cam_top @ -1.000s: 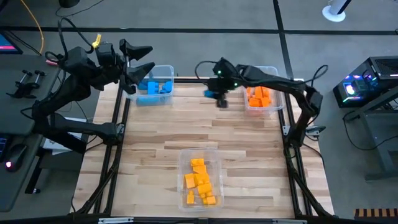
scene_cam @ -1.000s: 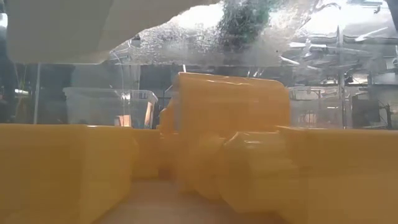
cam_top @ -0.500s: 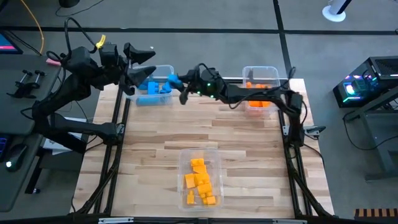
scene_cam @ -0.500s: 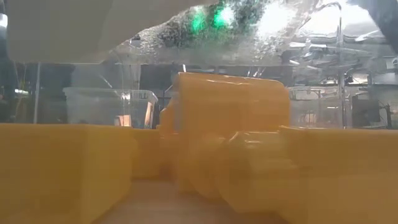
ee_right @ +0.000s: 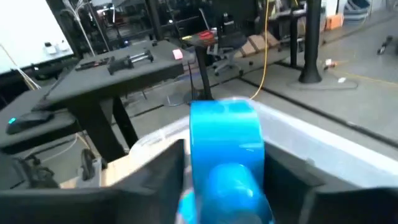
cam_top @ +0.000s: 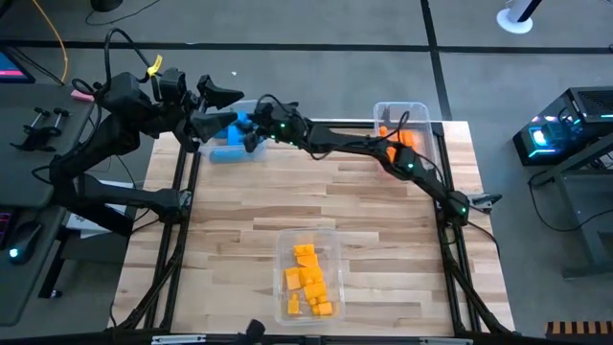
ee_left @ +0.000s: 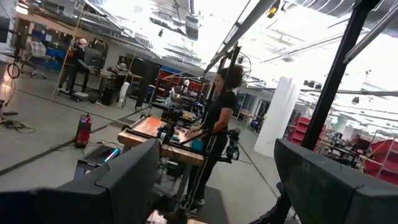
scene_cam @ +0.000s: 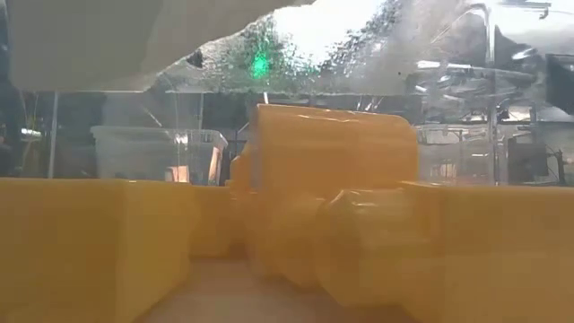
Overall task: Sort blocks
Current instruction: Put the blue game piece into the top left transparent bin, then return to Home Position
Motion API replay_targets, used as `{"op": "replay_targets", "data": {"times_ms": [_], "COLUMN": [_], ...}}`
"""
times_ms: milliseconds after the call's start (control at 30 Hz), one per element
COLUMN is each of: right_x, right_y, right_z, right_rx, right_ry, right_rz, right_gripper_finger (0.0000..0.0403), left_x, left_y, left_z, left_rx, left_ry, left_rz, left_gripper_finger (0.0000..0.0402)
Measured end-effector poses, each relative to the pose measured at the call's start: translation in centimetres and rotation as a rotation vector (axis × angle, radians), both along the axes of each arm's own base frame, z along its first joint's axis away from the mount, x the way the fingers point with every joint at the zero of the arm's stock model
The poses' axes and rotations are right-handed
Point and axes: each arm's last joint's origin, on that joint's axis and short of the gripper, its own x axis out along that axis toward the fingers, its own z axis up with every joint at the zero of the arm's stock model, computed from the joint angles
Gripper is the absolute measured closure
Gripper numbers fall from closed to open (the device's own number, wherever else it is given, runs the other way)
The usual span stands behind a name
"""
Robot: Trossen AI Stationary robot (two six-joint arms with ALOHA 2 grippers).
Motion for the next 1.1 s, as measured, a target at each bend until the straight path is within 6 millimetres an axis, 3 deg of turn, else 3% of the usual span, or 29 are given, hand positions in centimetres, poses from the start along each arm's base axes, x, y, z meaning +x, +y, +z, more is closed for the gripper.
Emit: {"op": "replay_targets", "data": {"times_ms": [200,300,400,500,600,733,833,900,1100], "right_x": [0.5,-0.6,-2.5,-4.7,-7.1,-11.1,-14.0,-15.9,-20.4], "right_y": [-1.5,-2.3,-3.1,-3.4,-3.1,-2.0,-1.2,-0.6,2.5], "right_z": [1.2,2.6,6.0,8.9,10.7,13.7,14.6,14.7,17.1], "right_rx": [-0.03,0.029,0.064,0.045,0.006,-0.045,-0.01,0.038,0.143], "right_ry": [-0.048,-0.039,-0.036,0.027,0.176,0.351,0.506,0.617,0.763], "right_rz": [0.008,0.022,0.104,0.174,0.189,0.229,0.278,0.321,0.339], "right_gripper_finger": [0.0073,0.0051,0.0054,0.0079,0.0132,0.0243,0.0348,0.0387,0.0396], "left_x": [0.0,-0.1,-0.2,0.2,1.6,4.2,4.9,4.2,-0.7], "left_y": [0.0,0.0,-0.2,-0.5,-0.9,-1.3,-1.3,-1.3,-1.3], "left_z": [0.0,0.0,-0.4,-1.6,-4.6,-11.5,-17.3,-20.4,-25.2], "left_rx": [-0.008,0.006,0.068,0.093,0.099,0.033,-0.109,-0.196,-0.252], "left_ry": [-0.001,0.003,0.054,0.149,0.202,0.126,-0.008,-0.09,-0.294], "left_rz": [-0.003,-0.002,-0.037,-0.064,-0.109,-0.159,-0.182,-0.183,-0.172], "left_gripper_finger": [0.0094,0.0094,0.0094,0.0094,0.0097,0.0115,0.0136,0.0157,0.0272]}}
